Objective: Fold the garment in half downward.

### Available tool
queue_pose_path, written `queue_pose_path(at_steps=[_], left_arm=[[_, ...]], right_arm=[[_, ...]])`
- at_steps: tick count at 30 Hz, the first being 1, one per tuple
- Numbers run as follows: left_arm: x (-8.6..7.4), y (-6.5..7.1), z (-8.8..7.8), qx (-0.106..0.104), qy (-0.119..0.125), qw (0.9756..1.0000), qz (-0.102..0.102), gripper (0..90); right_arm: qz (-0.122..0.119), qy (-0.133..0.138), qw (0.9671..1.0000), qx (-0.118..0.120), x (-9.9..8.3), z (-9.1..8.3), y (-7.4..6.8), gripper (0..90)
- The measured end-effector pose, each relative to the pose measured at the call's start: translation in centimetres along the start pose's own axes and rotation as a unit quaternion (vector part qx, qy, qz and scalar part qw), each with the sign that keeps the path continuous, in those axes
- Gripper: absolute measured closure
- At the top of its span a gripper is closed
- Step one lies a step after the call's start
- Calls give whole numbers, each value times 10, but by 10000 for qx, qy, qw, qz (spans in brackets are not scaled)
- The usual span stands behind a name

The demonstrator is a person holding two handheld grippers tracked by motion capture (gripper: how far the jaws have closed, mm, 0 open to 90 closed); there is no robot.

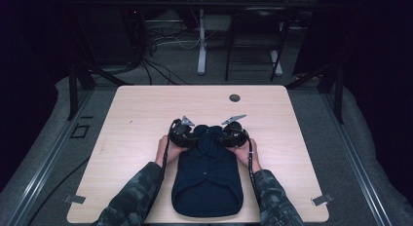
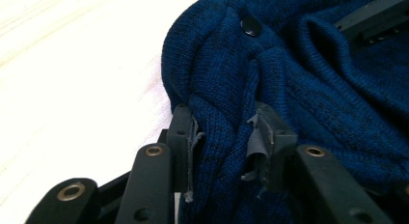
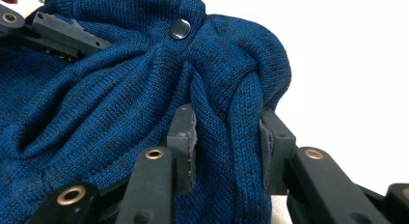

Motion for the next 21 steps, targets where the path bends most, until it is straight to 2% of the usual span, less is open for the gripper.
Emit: queue_pose_path(at_steps=[3,4,5,6,7,8,10,12,13,18,21], left_arm=[[1,1,-2,35,56,10000,53,659],[2,1,-5,-14,123,9999,11,659],[2,1,-5,-14,123,9999,11,658],[4,2,-10,-66,189,9998,-9,656],[4,2,-10,-66,189,9998,-9,652],[6,4,-15,-124,280,9995,-32,651],[7,5,-18,-142,309,9994,-19,646],[9,7,-24,-206,325,9993,9,640],[9,8,-27,-236,303,9993,24,635],[10,15,-41,-344,251,9989,205,616],[11,18,-47,-443,243,9985,232,596]], right_arm=[[-127,37,9999,-104,2,-3,0,650],[-276,84,9994,-194,3,-7,-2,651],[-276,84,9994,-194,3,-7,-2,651],[-378,163,9988,-253,5,-12,-2,650],[-378,163,9988,-253,5,-12,-2,650],[-401,313,9983,-299,9,-18,-2,652],[-464,411,9976,-309,11,-24,-4,653],[-525,433,9971,-343,12,-28,-4,653],[-669,532,9956,-397,14,-34,-6,653],[-839,733,9926,-491,19,-48,-10,653],[-949,863,9901,-566,22,-57,-13,653]])
Point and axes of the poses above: each handheld gripper's, and its own axes: z roughly forward along the jaws, x roughly out of its top, y roughly to its right, the point moved 9 cm from there along z, roughly forward along the jaws, and after that the axes turned 13 degrees about -z, right-handed, at the moved point
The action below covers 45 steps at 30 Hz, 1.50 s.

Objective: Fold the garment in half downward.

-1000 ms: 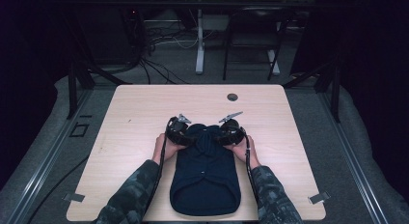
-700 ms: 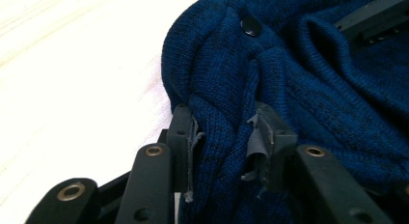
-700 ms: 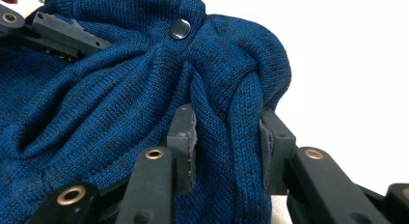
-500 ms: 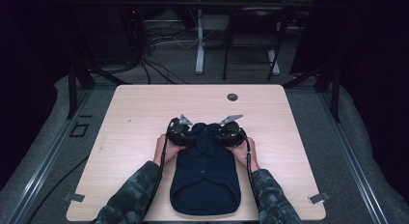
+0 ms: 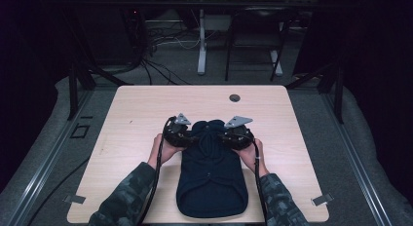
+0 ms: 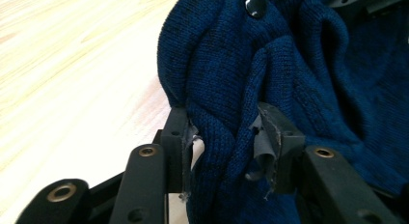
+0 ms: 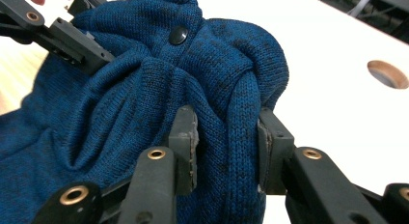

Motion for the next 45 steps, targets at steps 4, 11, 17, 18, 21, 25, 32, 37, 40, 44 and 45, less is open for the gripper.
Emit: queue_pose_path(at_steps=[4,11,17,18,21,25,32,37,40,44,45], left_arm=[[1,3,-3,-103,36,9999,-18,599],[6,7,-10,-160,243,9995,100,674],[12,16,-17,59,566,9973,472,696],[13,17,-18,102,596,9966,559,697],[16,23,-22,170,727,9945,730,698],[19,28,-26,278,828,9915,963,699],[17,32,-32,373,877,9897,1069,691],[5,34,-34,435,913,9898,1003,652],[-1,35,-36,443,1001,9896,934,636],[-6,36,-39,385,1105,9892,886,640],[-6,36,-41,429,1108,9885,934,642]], right_arm=[[-111,196,9997,-69,5,-10,-2,652],[-212,304,9993,-91,8,-22,-3,648],[-46,307,9995,-34,6,-27,-1,619],[13,284,9996,-4,5,-27,-1,607],[125,244,9996,29,2,-29,1,575],[200,241,9995,84,1,-31,1,534],[-68,354,9993,-99,1,-39,-4,647],[-414,363,9979,-329,0,-44,-12,664],[-568,345,9971,-376,1,-43,-16,664],[-619,389,9969,-299,2,-46,-20,658],[-623,370,9970,-262,1,-47,-21,655]])
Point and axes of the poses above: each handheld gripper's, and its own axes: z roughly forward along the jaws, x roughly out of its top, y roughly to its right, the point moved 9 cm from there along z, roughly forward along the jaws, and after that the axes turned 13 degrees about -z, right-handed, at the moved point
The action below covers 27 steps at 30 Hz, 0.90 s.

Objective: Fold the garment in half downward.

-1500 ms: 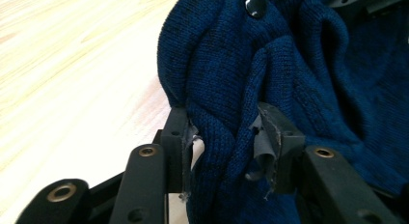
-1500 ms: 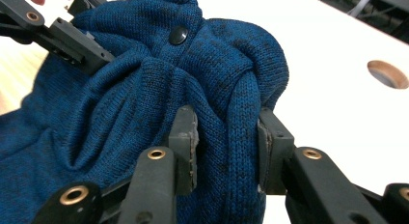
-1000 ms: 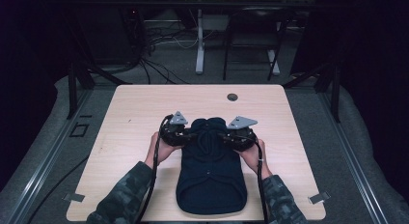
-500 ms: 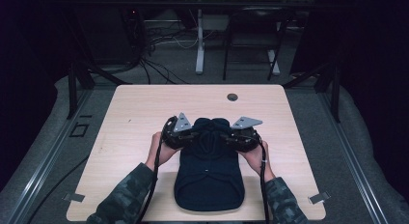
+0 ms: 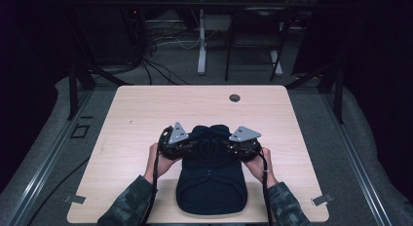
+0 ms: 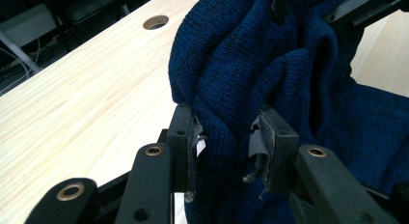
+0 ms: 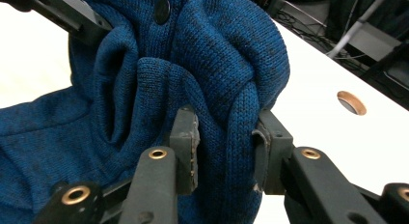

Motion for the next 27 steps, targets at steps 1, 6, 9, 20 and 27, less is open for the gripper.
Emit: queue_pose_path(at_steps=[1,6,9,20,27], left_arm=[[1,1,-2,-6,34,10000,-4,648],[1,4,-5,31,211,9998,51,669],[1,5,-6,70,239,9996,121,677],[-1,6,-11,74,248,9996,55,618],[-11,6,-2,-54,46,9997,-213,457]], right_arm=[[-12,-17,10000,18,0,-1,-1,647],[91,-50,9997,226,-3,-4,-3,597],[127,-117,9994,284,-5,-5,-4,557],[100,60,9997,231,-5,-8,-10,671],[-198,123,9997,-25,-2,-9,-14,689]])
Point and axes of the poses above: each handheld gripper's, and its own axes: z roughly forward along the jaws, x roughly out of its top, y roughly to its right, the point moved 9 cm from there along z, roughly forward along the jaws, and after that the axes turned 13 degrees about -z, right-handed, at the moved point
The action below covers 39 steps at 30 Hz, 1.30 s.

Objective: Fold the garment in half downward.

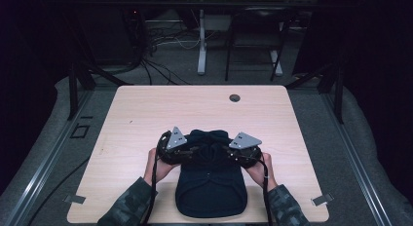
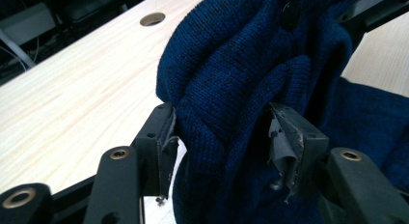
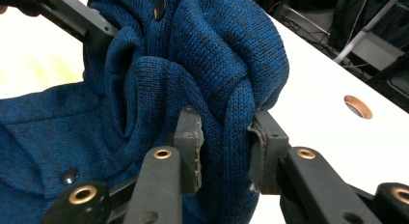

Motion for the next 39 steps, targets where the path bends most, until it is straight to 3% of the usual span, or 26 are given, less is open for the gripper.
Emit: queue_pose_path(at_steps=[3,7,11,16,17,19,20,22,24,25,28,30,33,34,39], left_arm=[[-1,0,1,-18,-18,10000,-31,464],[-2,-1,0,-25,50,10000,38,610],[1,0,-2,124,208,9993,295,674],[5,3,-6,353,395,9963,674,692],[5,4,-7,335,387,9962,703,692],[5,6,-7,207,413,9969,639,691],[5,5,-8,207,402,9969,641,690],[5,5,-8,173,402,9969,649,689],[5,6,-9,156,371,9969,673,688],[5,6,-9,139,352,9970,669,682],[4,7,-8,-25,226,9982,552,661],[3,8,-7,-264,150,9992,278,610],[1,7,-5,-563,-7,9984,-55,499],[0,7,-4,-683,-73,9975,-153,499],[-4,7,1,-756,-177,9966,-292,429]], right_arm=[[9,73,10000,-57,0,-1,2,691],[-8,114,9999,-94,0,-4,4,691],[-29,81,10000,1,-2,-4,4,677],[179,-15,9994,290,-6,-1,3,592],[403,-102,9966,711,-8,2,-1,482],[510,-126,9959,733,-9,3,0,481],[748,-67,9932,888,-10,3,0,414],[832,-103,9920,946,-11,4,0,421],[945,-147,9908,956,-14,6,1,487],[1008,-118,9900,975,-15,6,2,573],[953,-134,9907,964,-16,6,2,650],[879,-202,9915,933,-17,6,1,683],[763,-159,9935,824,-15,6,0,705],[763,-159,9935,824,-15,6,0,705],[642,-150,9953,713,-15,6,0,707]])
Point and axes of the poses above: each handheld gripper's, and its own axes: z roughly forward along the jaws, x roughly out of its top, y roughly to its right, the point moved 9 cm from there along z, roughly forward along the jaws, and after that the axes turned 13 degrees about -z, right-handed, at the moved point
